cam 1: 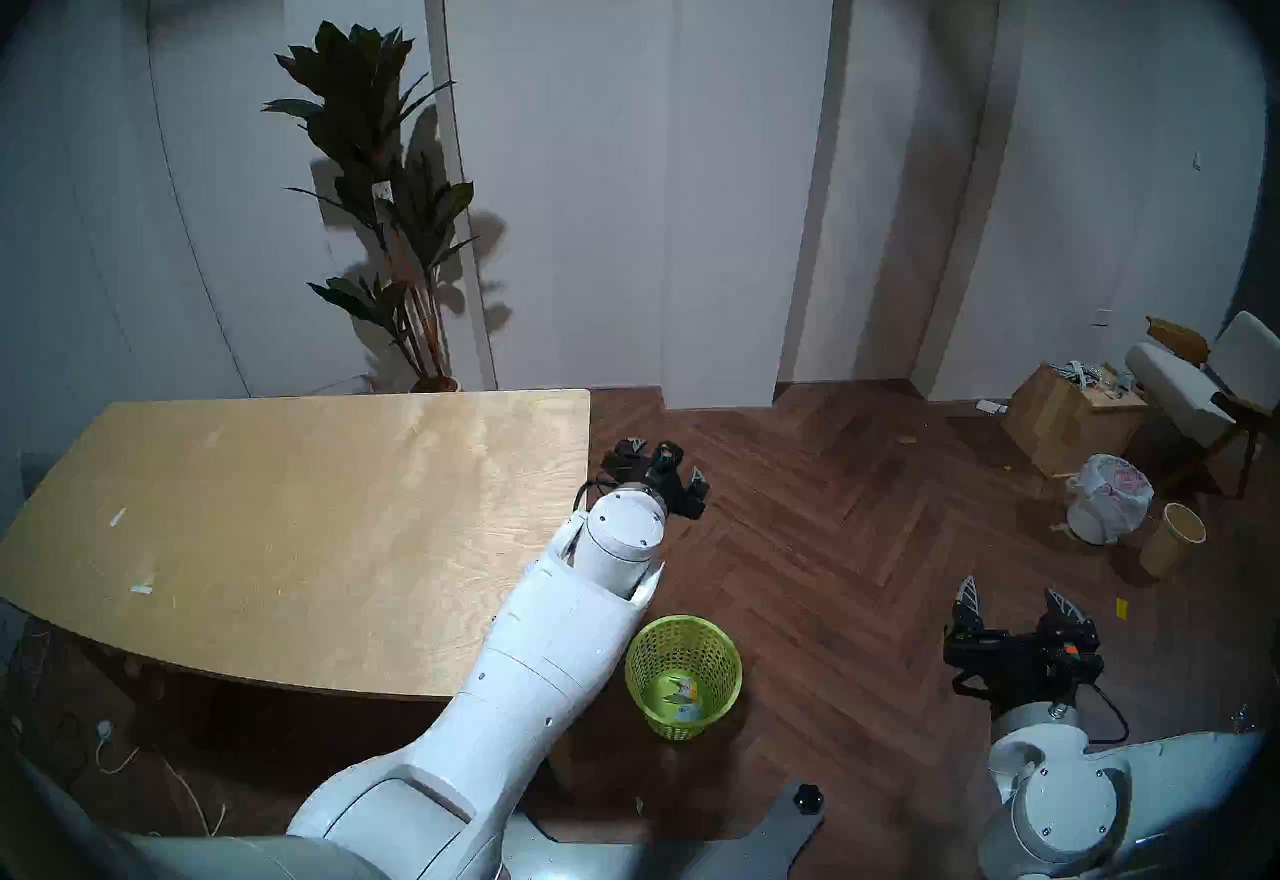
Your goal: Put the trash into the trash bin on the ground
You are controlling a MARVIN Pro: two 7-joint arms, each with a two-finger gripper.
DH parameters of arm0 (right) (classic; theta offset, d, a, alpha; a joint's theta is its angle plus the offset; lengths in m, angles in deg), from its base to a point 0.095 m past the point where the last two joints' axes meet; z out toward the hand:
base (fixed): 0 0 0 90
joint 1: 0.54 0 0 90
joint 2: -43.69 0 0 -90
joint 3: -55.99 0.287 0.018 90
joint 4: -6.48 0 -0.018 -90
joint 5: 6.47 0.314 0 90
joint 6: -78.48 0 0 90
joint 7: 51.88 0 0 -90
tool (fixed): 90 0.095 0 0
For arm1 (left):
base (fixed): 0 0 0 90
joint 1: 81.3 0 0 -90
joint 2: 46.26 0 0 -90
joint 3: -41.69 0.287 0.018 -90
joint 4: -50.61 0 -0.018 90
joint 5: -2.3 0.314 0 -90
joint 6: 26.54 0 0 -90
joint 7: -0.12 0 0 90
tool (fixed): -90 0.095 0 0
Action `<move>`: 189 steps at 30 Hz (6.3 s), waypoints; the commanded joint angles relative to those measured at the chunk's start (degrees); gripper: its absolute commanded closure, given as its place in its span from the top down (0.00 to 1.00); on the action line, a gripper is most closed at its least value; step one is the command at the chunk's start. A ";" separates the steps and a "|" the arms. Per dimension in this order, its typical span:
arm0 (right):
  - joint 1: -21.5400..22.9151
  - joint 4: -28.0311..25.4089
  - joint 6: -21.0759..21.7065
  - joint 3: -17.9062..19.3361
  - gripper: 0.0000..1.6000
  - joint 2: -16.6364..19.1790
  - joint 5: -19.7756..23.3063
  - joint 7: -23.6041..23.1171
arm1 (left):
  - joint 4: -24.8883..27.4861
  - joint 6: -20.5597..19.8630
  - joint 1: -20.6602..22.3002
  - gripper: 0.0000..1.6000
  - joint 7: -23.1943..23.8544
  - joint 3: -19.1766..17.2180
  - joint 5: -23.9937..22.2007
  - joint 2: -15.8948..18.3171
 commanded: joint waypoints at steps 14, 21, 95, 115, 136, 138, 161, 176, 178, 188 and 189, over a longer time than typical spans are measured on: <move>-0.85 -0.27 -3.19 -0.55 1.00 3.49 0.16 -4.56 | 16.41 2.08 -4.61 1.00 -5.50 -9.96 1.06 8.70; 4.16 8.13 -3.81 4.38 1.00 5.37 2.88 -6.69 | 18.60 1.70 -6.42 1.00 -5.75 -11.96 0.88 9.46; 38.25 16.52 22.47 -15.12 1.00 -31.74 17.60 -68.77 | 38.09 -0.44 -24.79 1.00 -6.08 -24.14 -7.19 15.19; 48.96 26.09 27.12 -25.74 1.00 -43.59 15.39 -72.17 | 39.13 -2.30 -26.42 1.00 -6.06 -28.37 -10.05 16.46; 58.90 41.84 28.07 -32.93 1.00 -55.17 13.49 -73.61 | 38.73 -5.58 -29.30 1.00 -6.29 -35.30 -12.95 18.21; 59.58 43.49 27.92 -33.50 1.00 -56.32 13.40 -73.66 | 38.80 -5.90 -29.70 1.00 -6.25 -35.84 -13.32 18.20; 63.29 63.56 24.28 -38.07 1.00 -68.97 15.19 -74.03 | 41.55 -8.93 -32.59 1.00 -5.75 -38.38 -16.76 18.31; 64.36 78.96 14.12 -37.96 0.00 -77.48 17.65 -76.93 | 43.22 -11.00 -33.02 1.00 -4.56 -38.03 -18.38 18.45; 64.61 81.03 11.80 -37.35 0.00 -78.62 17.73 -77.86 | 43.50 -11.27 -32.98 1.00 -4.51 -37.95 -18.43 18.48; 65.66 79.05 2.79 -32.08 0.00 -74.51 18.20 -82.04 | 43.90 -11.78 -32.23 1.00 -4.36 -36.73 -18.45 18.18; 65.57 78.18 1.91 -31.40 0.00 -73.50 18.12 -81.93 | 43.79 -11.59 -32.04 1.00 -4.23 -36.54 -18.48 18.24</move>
